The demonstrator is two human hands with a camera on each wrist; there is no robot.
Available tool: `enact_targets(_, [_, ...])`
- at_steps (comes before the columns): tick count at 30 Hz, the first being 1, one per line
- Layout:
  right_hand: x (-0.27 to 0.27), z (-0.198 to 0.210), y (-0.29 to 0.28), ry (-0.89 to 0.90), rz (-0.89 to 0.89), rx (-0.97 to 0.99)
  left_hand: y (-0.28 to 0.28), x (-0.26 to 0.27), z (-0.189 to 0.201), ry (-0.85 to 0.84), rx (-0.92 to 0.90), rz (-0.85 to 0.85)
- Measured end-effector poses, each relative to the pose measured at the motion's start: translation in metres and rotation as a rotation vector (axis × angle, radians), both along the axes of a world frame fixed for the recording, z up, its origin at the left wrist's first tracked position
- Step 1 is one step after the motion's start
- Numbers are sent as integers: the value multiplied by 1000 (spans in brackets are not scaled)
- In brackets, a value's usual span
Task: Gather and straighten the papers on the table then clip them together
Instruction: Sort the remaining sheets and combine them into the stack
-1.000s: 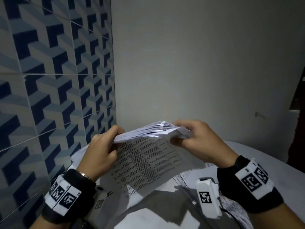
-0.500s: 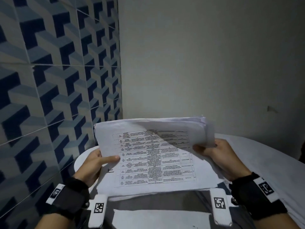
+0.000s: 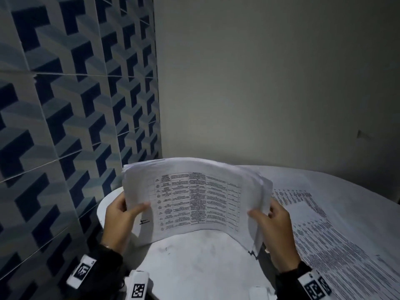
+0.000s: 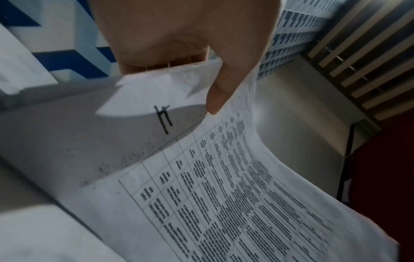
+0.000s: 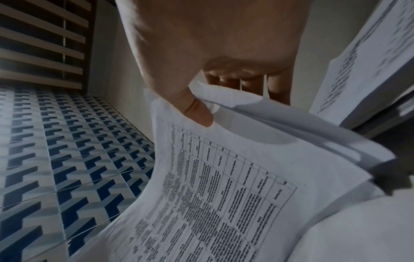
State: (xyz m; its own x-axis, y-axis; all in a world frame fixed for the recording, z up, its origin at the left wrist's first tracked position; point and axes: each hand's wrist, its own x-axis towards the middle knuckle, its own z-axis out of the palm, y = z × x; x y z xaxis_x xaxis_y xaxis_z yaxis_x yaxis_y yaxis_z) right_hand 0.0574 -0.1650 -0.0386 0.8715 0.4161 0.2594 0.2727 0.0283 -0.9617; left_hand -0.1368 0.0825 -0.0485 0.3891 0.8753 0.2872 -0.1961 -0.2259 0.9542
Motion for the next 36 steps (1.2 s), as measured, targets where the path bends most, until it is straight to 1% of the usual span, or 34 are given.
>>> enact_targets(5, [-7,11,11,38,56,102,-1,0,1,-23,-21,-40])
enact_targets(9, [-2,9,17,67,-56,220,0,0,3,-45,-25,-51])
enact_targets(10, [-1,10,18,81,-54,236,0,0,4,-58,-35,-52])
enact_targets(13, [-3,11,24,138,-3,204,0,1,3,-47,-36,-75])
enact_targets(15, [-4,9,25,114,-36,186,0,3,3,-37,-20,-55])
enact_targets(17, [-2,8,25,106,-78,223,-2,2,6,-54,-40,-29])
enact_targets(20, [-3,9,28,162,-46,223,-3,3,7,-45,-59,-51])
enact_targets(22, [-5,9,30,151,-43,194,-3,4,6,-43,-64,-59])
enact_targets(26, [-7,7,27,165,-58,211,-5,3,6,-33,-32,-22])
enact_targets(27, [-7,7,26,171,-51,208,-6,1,7,-23,7,0])
enact_targets(28, [-7,6,25,177,-43,205,-8,-2,9,4,86,50])
enact_targets(31, [-7,4,24,172,-31,200,-14,-14,19,116,483,213])
enact_targets(33, [-7,4,23,174,-27,193,-15,-16,27,235,713,282])
enact_targets(36, [-7,4,24,179,-26,200,-16,-15,34,429,883,325])
